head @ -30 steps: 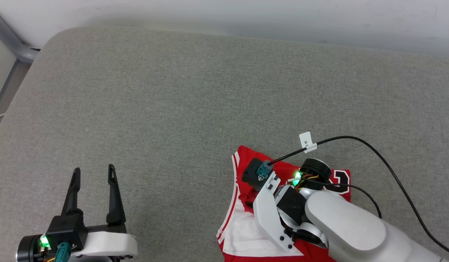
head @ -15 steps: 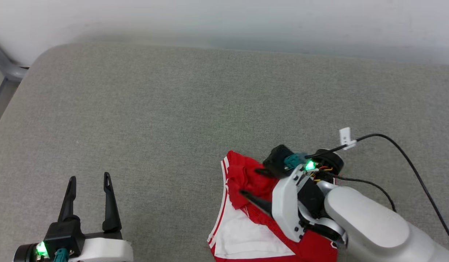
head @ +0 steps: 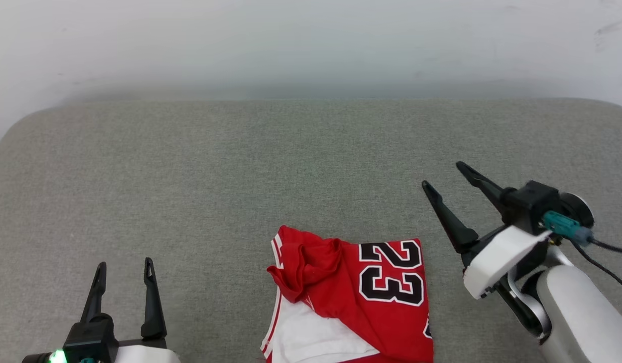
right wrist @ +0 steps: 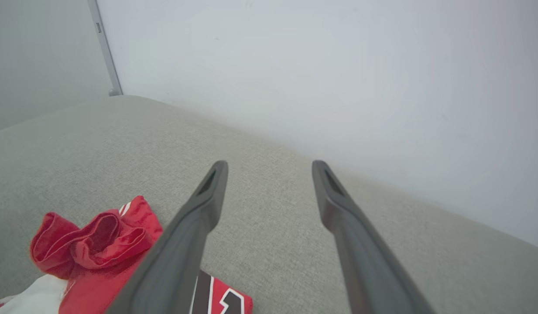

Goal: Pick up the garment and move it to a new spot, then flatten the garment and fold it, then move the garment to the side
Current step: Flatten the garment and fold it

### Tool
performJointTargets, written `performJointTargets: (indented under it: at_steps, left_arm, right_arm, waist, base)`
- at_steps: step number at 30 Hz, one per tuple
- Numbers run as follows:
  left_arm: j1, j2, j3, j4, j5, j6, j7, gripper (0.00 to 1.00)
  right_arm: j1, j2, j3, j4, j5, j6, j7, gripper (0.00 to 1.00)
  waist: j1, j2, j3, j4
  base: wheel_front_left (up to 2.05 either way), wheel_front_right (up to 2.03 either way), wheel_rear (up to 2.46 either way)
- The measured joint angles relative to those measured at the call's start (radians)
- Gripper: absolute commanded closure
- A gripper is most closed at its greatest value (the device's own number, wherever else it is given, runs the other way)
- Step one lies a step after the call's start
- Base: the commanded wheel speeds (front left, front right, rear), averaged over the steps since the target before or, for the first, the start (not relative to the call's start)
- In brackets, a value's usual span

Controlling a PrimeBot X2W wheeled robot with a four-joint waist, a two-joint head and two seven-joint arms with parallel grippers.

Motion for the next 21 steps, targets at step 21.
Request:
performJointTargets:
  at_steps: [21]
  left_arm:
    - [0.051,0.02,-0.022,0.006,0.017,0.0,0.0,0.0]
  right_arm:
    - [0.458,0.272,-0.406,-0.169,-0.213,0.0,-0.199,0.0]
  waist:
    - [-0.0001,0.0,-0.075,-0.04]
  base:
    - [0.0,0.0,0.0]
